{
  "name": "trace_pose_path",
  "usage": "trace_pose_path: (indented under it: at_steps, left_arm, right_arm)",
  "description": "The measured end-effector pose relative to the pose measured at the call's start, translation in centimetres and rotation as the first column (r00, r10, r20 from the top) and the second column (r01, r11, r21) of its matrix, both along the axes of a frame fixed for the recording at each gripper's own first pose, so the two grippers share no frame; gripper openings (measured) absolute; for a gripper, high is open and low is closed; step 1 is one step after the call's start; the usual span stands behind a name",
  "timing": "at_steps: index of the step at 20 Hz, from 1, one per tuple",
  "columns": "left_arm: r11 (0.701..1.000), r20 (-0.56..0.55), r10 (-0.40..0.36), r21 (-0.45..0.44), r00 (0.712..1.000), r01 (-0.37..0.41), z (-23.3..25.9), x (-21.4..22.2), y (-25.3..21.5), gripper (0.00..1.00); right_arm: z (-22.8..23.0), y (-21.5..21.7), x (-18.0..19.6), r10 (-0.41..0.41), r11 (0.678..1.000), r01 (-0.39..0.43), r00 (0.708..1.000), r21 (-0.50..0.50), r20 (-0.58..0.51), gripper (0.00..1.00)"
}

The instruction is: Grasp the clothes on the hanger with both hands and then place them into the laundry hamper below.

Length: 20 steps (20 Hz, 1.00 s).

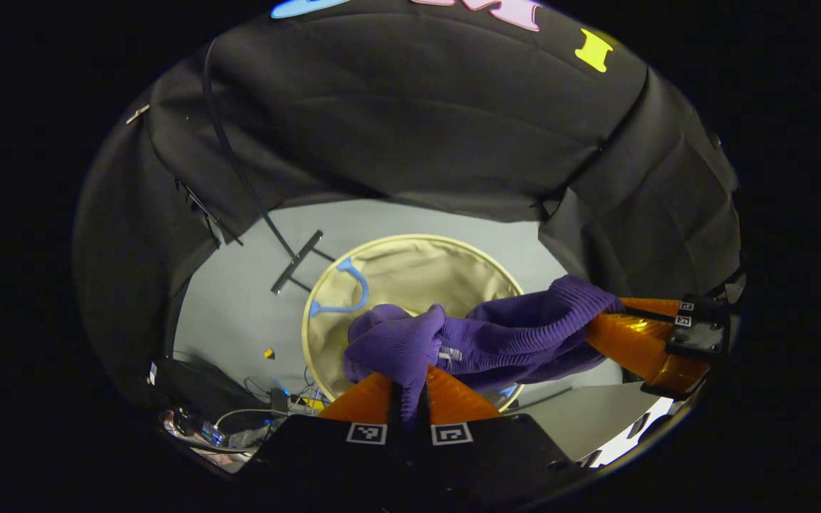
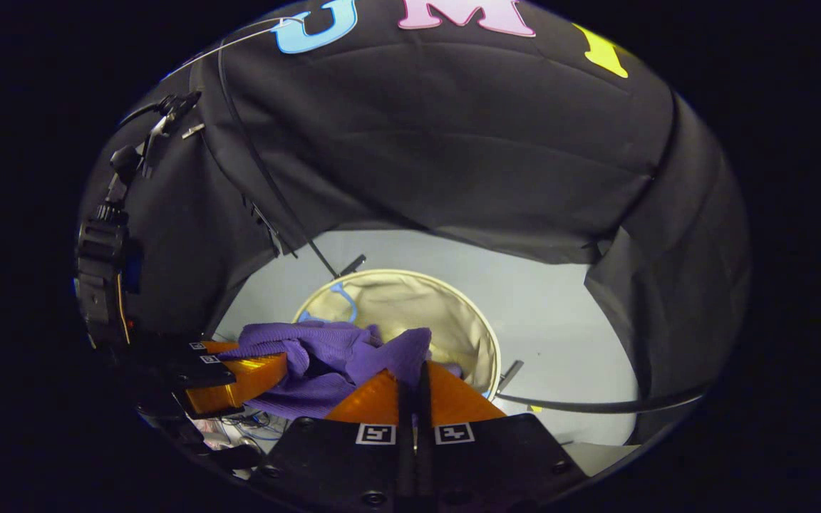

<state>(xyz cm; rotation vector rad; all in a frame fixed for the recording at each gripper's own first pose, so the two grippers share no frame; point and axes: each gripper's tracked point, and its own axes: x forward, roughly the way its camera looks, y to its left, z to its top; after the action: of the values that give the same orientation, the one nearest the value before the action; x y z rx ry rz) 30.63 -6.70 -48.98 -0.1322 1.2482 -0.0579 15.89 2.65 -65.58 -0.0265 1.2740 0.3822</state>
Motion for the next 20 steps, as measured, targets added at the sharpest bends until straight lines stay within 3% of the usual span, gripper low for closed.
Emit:
trace_pose_path:
  at_steps: [1, 4, 5, 6, 7, 13, 20]
  left_arm:
    - [1.000, -0.005, 0.008, 0.020, 1.000, -0.008, 0.3, -0.1, 0.1, 0.10]
    - [0.998, -0.051, -0.001, 0.059, 0.999, 0.004, -1.0, 0.7, 0.2, 0.59]
    - [0.998, -0.056, -0.004, 0.068, 0.998, 0.008, 0.0, -1.3, 0.8, 0.76]
    - [0.997, -0.058, -0.006, 0.074, 0.998, 0.010, -0.2, -1.3, 1.1, 0.94]
    - [0.997, -0.057, -0.003, 0.073, 0.998, 0.007, -0.2, -1.2, 1.1, 0.97]
    - [0.999, 0.007, 0.039, 0.036, 0.999, -0.039, 1.4, 0.4, 0.9, 0.96]
    - [0.998, 0.202, 0.054, 0.019, 0.978, -0.059, 10.0, 3.6, 2.3, 0.96]
  right_arm:
    - [-0.1, -0.6, -0.4, -0.011, 1.000, 0.011, 1.000, -0.011, -0.017, 0.05]
    - [0.2, -1.5, -0.4, -0.037, 0.999, 0.036, 0.999, -0.032, -0.032, 0.76]
    - [-0.8, -1.5, -0.2, -0.040, 0.998, 0.039, 0.999, -0.041, -0.032, 0.99]
    - [-1.2, -1.6, -0.1, -0.036, 0.998, 0.035, 0.999, -0.049, -0.032, 0.99]
    - [-1.5, -1.5, -0.1, -0.032, 0.998, 0.030, 0.999, -0.053, -0.031, 0.99]
    - [0.7, -1.4, 0.7, -0.054, 0.997, 0.055, 0.999, -0.049, 0.007, 0.99]
    - [10.8, -1.0, 5.4, -0.126, 0.992, 0.130, 0.968, -0.004, 0.219, 0.99]
